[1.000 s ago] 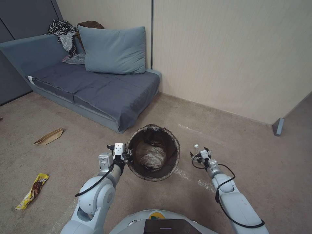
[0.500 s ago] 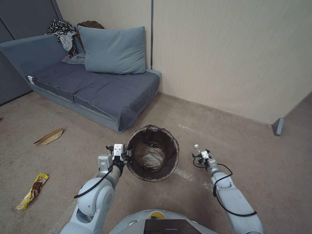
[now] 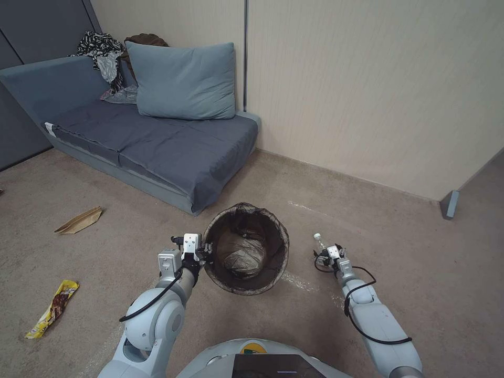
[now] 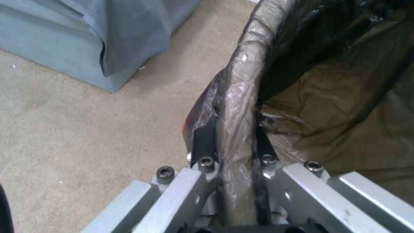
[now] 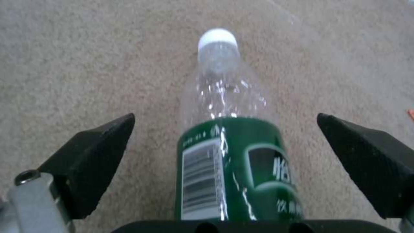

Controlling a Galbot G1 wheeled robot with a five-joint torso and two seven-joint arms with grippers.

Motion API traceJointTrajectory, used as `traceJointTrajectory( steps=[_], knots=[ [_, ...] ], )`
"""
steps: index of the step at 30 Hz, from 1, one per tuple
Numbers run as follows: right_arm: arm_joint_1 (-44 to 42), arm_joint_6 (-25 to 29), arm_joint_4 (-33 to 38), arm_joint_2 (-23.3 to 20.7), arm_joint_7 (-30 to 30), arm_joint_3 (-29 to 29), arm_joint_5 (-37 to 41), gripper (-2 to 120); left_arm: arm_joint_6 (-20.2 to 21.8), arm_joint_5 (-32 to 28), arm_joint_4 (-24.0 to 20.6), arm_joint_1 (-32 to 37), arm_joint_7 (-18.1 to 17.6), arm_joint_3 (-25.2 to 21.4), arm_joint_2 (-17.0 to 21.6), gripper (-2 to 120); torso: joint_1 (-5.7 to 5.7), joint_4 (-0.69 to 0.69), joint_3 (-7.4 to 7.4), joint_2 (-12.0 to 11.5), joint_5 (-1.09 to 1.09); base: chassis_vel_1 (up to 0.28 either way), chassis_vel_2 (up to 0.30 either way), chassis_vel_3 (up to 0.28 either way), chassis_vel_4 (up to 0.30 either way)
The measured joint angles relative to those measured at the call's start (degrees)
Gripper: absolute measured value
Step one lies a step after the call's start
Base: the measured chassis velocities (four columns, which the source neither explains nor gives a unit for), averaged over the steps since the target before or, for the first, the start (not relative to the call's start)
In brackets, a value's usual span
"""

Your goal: Pick up the trash bin, then pick up the garbage from the floor and place it into the trash bin.

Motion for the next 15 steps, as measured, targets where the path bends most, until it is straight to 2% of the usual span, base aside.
traceJointTrajectory(
  steps=[8, 10, 12, 14, 15],
  knots=[
    [0.8, 0.6, -3.8, 0.7, -0.1, 0.8, -0.6, 87, -0.1, 0.1, -0.1, 0.1, 0.0, 0.0, 0.0, 0, 0.00, 0.00, -0.01, 0.0, -0.02, 0.000, 0.000, 0.000, 0.000],
    [1.2, 1.0, -6.3, 1.2, -0.6, 1.9, -0.8, 68, -0.1, 0.1, -0.1, 0.1, 0.0, 0.0, 0.0, 0, -0.01, 0.01, -0.01, 0.0, -0.05, 0.000, 0.000, 0.000, 0.000],
    [1.2, 1.0, -6.6, 1.2, -0.6, 2.0, -0.8, 65, -0.2, 0.1, -0.1, 0.1, 0.0, 0.0, 0.0, 0, -0.01, 0.00, -0.01, 0.0, -0.04, 0.000, 0.000, 0.000, 0.000],
    [1.2, 1.0, -7.0, 1.3, -0.8, 2.4, -0.7, 54, -0.2, 0.2, -0.1, 0.1, 0.0, 0.1, 0.0, 0, -0.01, -0.01, -0.01, 0.0, -0.05, 0.000, 0.000, 0.000, 0.000],
    [1.2, 1.0, -7.0, 1.4, -0.8, 2.5, -0.7, 54, -0.2, 0.2, -0.1, 0.1, 0.0, 0.1, 0.0, 0, -0.01, -0.02, -0.01, 0.0, -0.05, 0.000, 0.000, 0.000, 0.000]
  ],
)
